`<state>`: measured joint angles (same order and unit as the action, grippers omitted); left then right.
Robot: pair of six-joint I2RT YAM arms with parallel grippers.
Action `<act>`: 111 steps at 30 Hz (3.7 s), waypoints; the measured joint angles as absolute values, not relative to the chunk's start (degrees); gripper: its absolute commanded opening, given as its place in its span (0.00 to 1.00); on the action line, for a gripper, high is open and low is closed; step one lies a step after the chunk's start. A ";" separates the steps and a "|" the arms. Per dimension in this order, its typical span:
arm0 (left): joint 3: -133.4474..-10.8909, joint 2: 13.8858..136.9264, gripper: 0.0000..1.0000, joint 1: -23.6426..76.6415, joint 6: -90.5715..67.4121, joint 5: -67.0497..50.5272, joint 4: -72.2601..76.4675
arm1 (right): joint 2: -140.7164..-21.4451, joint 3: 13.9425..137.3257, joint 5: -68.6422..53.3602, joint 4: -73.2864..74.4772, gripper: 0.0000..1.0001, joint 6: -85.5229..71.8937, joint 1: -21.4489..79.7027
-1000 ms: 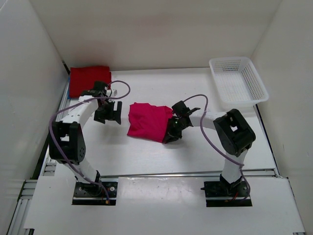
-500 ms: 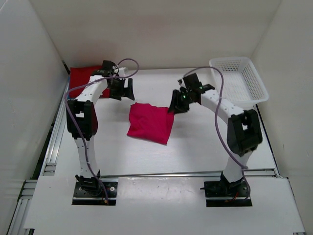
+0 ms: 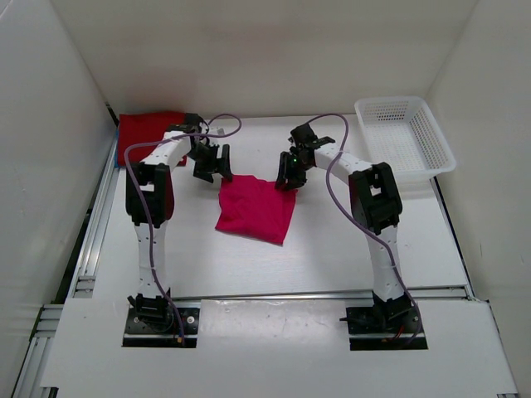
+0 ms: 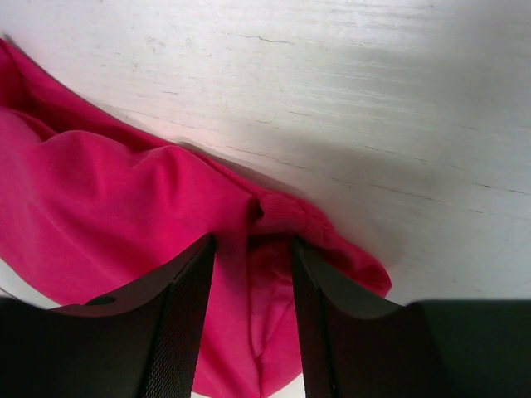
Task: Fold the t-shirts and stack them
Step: Fold the long partially folded tshirt into a neat square, then put the neatly folded tshirt into the corner of the board with the left arm
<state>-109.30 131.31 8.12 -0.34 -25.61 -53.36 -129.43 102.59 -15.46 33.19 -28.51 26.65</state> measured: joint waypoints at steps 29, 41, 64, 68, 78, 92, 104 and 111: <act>-110.61 132.97 0.10 9.47 -0.43 -30.72 -54.19 | -128.55 100.36 -15.94 28.49 0.03 -32.18 26.37; -110.52 122.80 0.10 12.32 -0.43 -28.86 -54.08 | -110.59 85.01 -11.42 23.07 0.03 -32.88 28.60; -112.51 121.93 0.10 16.23 -0.40 -26.30 -51.75 | -95.02 72.34 3.11 16.49 0.00 -38.57 28.84; -112.51 122.02 0.10 16.23 -0.40 -25.28 -51.75 | -96.57 72.42 3.07 16.49 0.00 -38.57 28.75; -119.02 131.13 0.12 16.51 -0.40 -22.79 -50.26 | -109.91 78.76 2.96 16.60 0.00 -38.59 25.36; -120.33 134.21 1.00 16.49 0.03 -13.69 -47.83 | -120.73 91.81 1.54 21.12 0.41 -37.95 21.98; -104.44 123.72 1.00 13.17 -0.21 -16.38 -44.84 | -111.92 77.06 -4.38 21.17 0.43 -38.57 22.06; -99.79 125.99 1.00 11.73 -0.23 -25.67 -45.23 | -111.87 74.19 -7.64 19.79 0.43 -40.64 23.42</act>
<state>-99.79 125.99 11.73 -0.23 -25.67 -45.23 -111.87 74.19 -7.64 19.79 -40.64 23.42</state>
